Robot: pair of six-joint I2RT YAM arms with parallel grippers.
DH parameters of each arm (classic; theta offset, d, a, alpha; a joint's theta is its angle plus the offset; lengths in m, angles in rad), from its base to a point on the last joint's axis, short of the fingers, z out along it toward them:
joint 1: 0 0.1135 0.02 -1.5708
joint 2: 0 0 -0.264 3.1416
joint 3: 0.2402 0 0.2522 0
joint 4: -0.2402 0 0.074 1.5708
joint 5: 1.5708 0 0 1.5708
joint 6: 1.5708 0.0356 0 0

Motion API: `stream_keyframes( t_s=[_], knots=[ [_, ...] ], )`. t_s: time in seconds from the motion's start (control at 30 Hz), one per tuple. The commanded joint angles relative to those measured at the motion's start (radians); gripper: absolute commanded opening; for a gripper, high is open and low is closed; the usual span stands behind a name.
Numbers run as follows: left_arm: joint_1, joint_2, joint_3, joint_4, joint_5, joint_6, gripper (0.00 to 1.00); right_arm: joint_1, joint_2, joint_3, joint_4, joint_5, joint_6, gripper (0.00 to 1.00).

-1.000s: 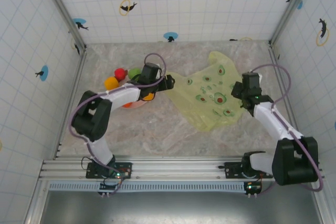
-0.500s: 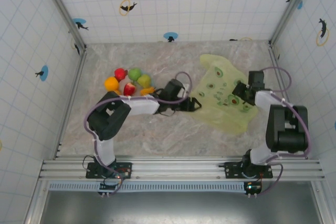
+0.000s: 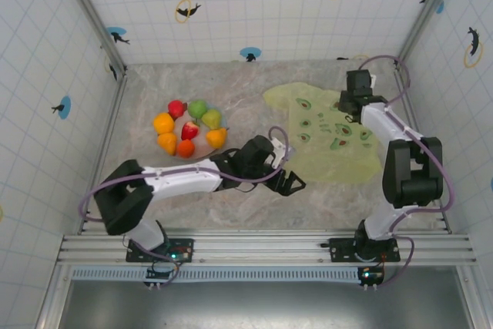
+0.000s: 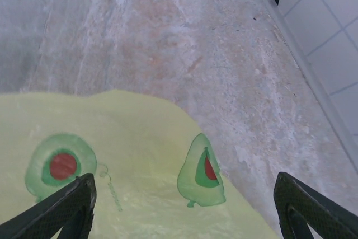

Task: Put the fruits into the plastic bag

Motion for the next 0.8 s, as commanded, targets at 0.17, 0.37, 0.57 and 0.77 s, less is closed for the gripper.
stream_keyframes(
  t_s=[0.17, 0.37, 0.57, 0.77],
  knots=[
    [0.186, -0.354, -0.140, -0.109, 0.014, 0.047, 0.97, 0.251, -0.187, -0.075, 0.038, -0.145, -0.022, 0.89],
    [0.307, -0.468, -0.160, -0.131, -0.025, 0.054, 0.98, 0.409, -0.139, -0.058, 0.091, -0.168, 0.084, 0.90],
    [0.378, -0.494, -0.160, -0.183, -0.220, 0.008, 0.98, 0.541, 0.013, 0.010, 0.082, 0.066, 0.125, 0.93],
    [0.405, -0.514, -0.190, -0.177, -0.277, -0.012, 0.98, 0.565, 0.207, 0.142, -0.022, 0.272, 0.130, 0.94]
  ],
)
